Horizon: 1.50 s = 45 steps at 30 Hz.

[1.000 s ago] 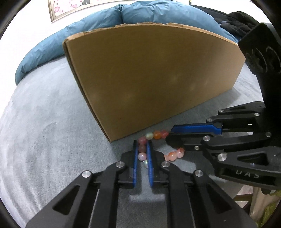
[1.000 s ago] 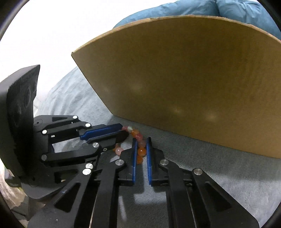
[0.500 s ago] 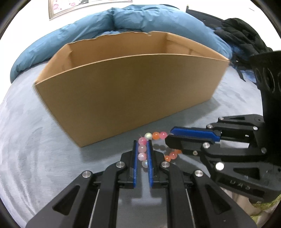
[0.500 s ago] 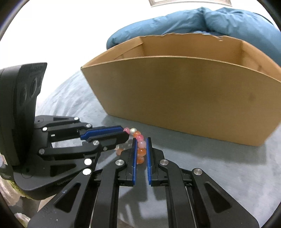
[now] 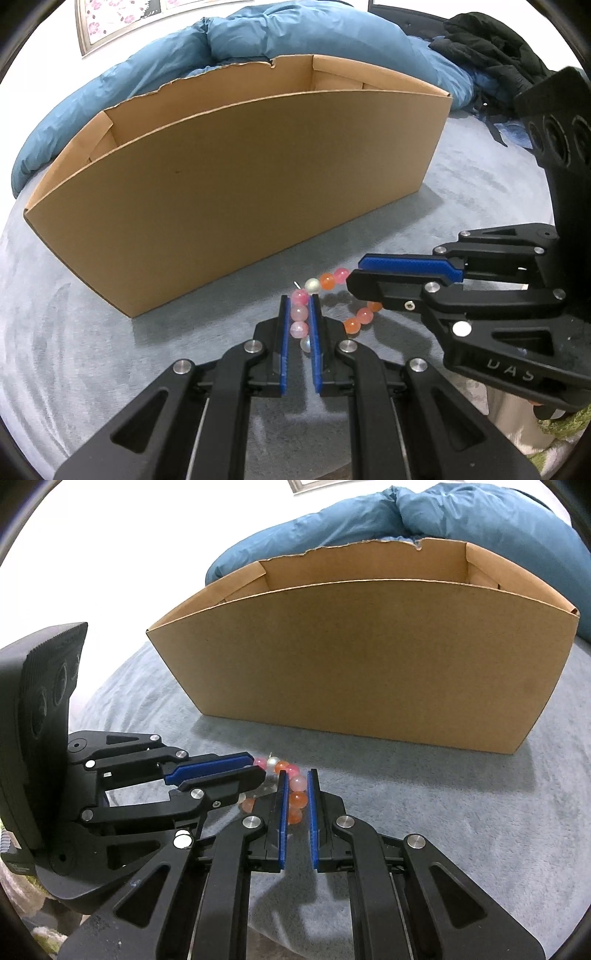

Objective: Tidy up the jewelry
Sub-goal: 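Close the left tool on the bead bracelet while the right tool closes beside it, then lift the bead bracelet with both tools and carry it over the box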

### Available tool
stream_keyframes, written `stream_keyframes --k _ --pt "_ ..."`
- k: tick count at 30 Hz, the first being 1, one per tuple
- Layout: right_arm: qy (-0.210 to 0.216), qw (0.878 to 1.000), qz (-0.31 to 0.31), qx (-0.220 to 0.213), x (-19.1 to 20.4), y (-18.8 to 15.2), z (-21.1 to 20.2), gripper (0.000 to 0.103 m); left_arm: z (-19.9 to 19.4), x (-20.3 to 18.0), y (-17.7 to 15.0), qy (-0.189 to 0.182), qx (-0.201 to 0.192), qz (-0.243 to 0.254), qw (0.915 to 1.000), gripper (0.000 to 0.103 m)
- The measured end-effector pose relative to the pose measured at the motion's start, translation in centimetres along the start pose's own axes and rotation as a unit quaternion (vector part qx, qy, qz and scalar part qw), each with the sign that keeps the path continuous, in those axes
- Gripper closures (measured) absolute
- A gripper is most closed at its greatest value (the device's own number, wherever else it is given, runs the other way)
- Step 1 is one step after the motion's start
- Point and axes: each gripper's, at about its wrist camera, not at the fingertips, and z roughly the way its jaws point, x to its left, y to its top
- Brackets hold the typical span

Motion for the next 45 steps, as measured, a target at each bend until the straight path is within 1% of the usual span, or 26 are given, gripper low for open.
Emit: stream_keyframes --k 9,17,22,32,45 --pt "0.003 1.000 0.003 0.002 0.0 0.2 0.6 0.095 0.1 -0.8 0.3 0.014 -0.001 0.006 0.9999 0.094" --pt "0.013 1.000 0.012 0.016 -0.9 0.2 1.3 0.095 0.4 -1.8 0.3 0.043 0.010 0.023 0.9988 0.094" --pt "0.017 0.999 0.020 0.024 -1.2 0.3 2.0 0.095 0.6 -1.4 0.5 0.043 0.015 0.017 0.9988 0.094" --pt "0.016 0.999 0.017 0.030 -1.0 0.3 2.9 0.095 0.7 -1.2 0.6 0.043 0.027 0.011 0.9986 0.094" --pt "0.018 0.999 0.020 0.032 -1.1 0.3 3.2 0.095 0.6 -1.2 0.6 0.045 0.029 0.011 0.9985 0.094"
